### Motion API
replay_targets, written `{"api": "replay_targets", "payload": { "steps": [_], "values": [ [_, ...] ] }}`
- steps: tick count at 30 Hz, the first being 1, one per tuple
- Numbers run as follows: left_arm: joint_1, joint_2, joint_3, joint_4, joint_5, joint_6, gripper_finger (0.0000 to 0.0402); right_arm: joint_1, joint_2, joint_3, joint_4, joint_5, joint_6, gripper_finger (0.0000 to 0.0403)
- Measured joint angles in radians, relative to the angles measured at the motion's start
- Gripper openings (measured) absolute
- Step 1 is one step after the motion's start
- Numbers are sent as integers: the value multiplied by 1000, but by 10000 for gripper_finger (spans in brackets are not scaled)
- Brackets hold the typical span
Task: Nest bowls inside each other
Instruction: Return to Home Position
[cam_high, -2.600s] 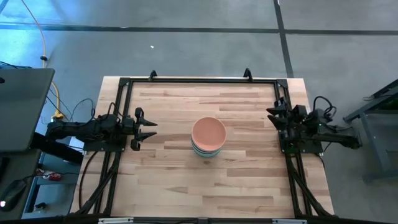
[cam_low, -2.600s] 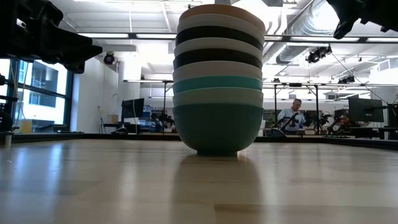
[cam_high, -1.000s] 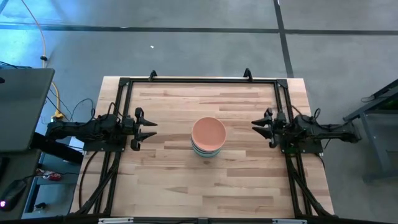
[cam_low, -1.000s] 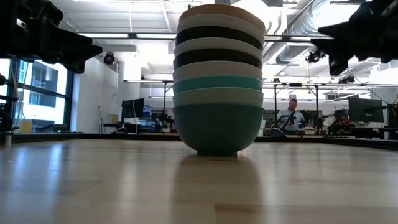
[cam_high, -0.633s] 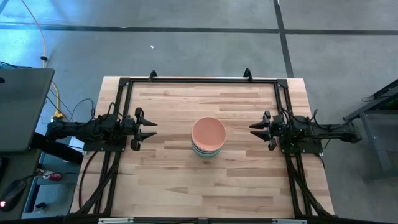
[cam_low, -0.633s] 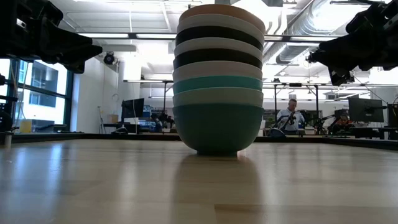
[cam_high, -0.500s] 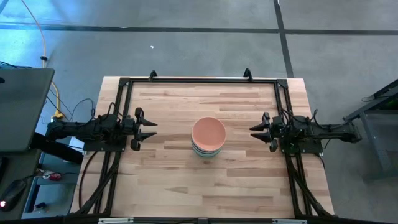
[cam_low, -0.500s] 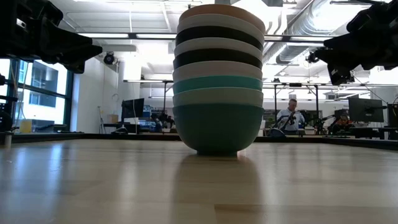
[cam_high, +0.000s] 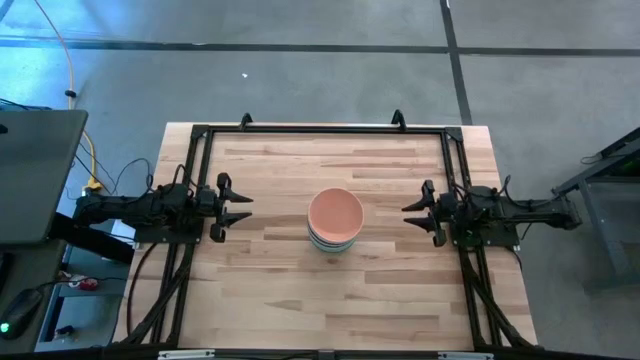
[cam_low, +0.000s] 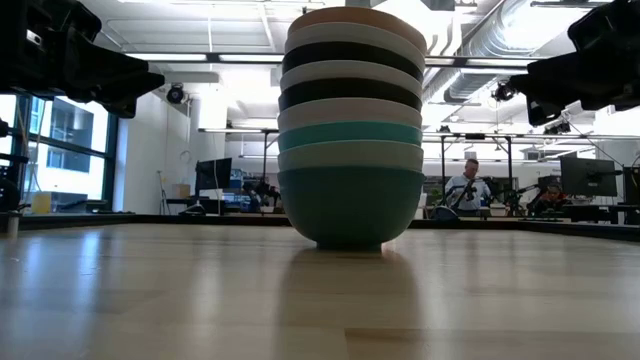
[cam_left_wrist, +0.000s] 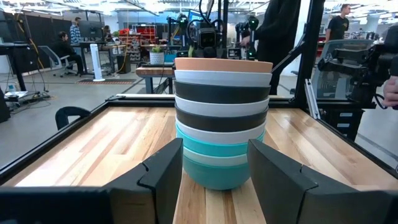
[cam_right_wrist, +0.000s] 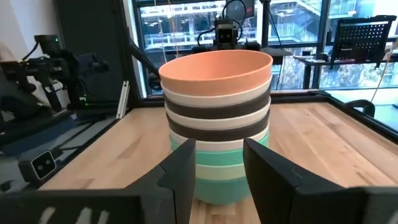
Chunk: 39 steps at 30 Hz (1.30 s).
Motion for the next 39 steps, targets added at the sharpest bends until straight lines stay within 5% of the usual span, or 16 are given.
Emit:
{"api": "replay_targets", "payload": {
  "steps": [19,27,39],
  "values": [
    [0,0,0,0,0,0,168,0,0,0,0,4,0,126],
    [0,0,0,0,0,0,168,0,0,0,0,4,267,126],
    [0,0,0,0,0,0,168,0,0,0,0,4,261,126]
  ]
}}
